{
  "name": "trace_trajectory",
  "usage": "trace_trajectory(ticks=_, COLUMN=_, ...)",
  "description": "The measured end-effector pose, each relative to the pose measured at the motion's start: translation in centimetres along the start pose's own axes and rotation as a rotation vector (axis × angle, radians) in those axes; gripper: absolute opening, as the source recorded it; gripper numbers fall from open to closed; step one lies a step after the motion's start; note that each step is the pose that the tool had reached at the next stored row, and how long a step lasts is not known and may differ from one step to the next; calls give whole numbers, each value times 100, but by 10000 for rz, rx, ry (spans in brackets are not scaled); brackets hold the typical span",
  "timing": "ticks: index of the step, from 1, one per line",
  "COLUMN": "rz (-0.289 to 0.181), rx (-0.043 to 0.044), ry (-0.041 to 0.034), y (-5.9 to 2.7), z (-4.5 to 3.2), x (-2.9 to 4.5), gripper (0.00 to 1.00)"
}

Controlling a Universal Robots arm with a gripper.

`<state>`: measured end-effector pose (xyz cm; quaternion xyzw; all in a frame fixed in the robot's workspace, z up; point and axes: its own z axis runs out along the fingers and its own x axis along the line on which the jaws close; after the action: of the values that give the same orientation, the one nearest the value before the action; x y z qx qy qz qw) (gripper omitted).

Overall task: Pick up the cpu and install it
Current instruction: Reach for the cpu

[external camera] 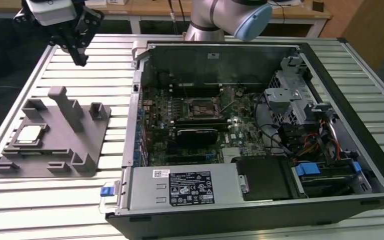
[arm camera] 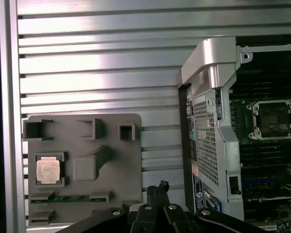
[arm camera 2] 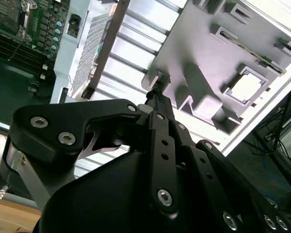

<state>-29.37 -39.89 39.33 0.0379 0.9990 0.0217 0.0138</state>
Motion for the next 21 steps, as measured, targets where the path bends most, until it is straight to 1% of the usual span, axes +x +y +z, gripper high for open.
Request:
trace_trajectory(ticks=10, rz=0, rx=-1, ry=-6, y=-16, z=-6, x=214, gripper=11)
trace_trajectory(ticks=21, rz=0, rx=0, ry=-8, y=-38, z=-5, x=495, gripper=11)
